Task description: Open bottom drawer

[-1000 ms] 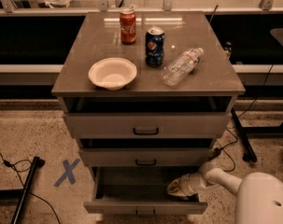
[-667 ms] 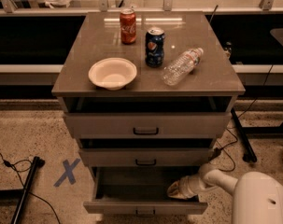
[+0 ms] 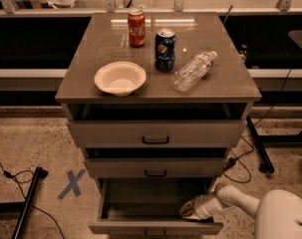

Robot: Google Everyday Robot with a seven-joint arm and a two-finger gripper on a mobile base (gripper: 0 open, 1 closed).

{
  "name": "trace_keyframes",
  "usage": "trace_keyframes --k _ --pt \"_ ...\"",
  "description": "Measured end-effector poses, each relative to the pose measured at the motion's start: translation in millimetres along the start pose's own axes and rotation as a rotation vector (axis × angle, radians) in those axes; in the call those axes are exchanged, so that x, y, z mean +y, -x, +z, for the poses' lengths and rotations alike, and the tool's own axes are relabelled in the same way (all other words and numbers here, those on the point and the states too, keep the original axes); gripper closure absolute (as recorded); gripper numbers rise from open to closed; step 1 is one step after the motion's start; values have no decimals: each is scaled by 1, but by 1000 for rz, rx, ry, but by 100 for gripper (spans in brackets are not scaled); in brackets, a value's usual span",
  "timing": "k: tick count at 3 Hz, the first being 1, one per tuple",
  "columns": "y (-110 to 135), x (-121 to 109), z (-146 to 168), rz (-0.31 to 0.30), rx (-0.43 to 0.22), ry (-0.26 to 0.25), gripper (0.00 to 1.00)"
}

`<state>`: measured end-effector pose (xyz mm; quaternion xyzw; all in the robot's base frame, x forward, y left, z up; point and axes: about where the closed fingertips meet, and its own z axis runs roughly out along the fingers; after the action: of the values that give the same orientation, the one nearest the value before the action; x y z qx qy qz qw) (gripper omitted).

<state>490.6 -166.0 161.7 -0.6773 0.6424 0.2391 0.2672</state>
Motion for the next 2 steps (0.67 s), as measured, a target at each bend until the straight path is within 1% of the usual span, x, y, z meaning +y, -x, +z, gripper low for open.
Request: trace_keyframes --k 2 --pt "7 37 -19 -54 -21 27 100"
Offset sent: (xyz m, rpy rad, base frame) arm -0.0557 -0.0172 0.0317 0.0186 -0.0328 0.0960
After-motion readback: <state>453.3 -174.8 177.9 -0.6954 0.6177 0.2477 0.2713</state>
